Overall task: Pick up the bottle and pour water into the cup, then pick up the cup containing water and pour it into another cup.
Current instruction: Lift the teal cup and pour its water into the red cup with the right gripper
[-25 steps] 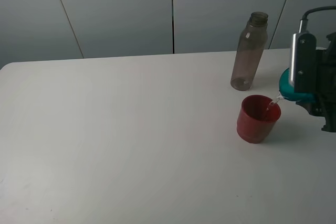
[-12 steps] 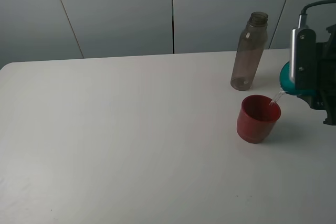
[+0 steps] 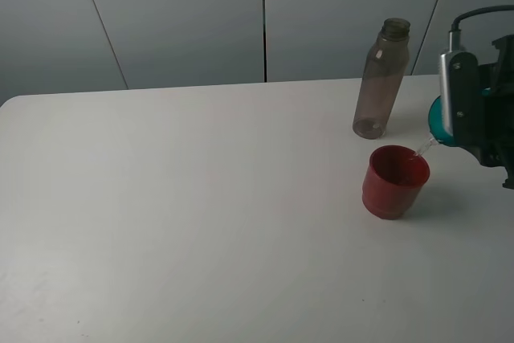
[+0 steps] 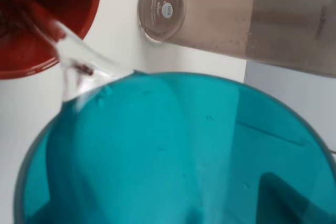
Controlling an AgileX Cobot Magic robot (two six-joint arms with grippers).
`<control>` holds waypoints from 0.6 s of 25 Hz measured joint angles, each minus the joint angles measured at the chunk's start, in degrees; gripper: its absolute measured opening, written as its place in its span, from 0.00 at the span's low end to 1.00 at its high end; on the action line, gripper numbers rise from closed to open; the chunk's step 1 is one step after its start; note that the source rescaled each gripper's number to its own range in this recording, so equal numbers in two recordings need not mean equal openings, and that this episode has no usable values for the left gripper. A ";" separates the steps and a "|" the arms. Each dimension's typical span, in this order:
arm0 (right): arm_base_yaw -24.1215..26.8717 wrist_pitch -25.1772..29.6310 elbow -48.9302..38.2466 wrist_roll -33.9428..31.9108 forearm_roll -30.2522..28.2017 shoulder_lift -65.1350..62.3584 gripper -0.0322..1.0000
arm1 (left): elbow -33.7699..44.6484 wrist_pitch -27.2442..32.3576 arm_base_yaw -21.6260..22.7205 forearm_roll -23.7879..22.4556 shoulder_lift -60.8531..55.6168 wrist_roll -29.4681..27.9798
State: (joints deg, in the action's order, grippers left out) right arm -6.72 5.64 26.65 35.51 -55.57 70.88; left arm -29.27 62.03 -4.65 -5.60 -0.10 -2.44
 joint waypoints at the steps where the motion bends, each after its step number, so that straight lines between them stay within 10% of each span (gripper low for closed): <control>1: -0.60 0.00 0.00 0.00 -1.12 0.00 0.08 | 0.00 0.00 0.00 0.00 0.00 0.00; 15: -2.90 -0.53 0.53 -0.09 -6.34 0.00 0.08 | 0.00 0.00 0.00 0.00 0.00 0.00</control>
State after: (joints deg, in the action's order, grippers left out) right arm -9.61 5.11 27.18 35.42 -61.91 70.88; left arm -29.27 62.03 -4.65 -5.60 -0.10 -2.44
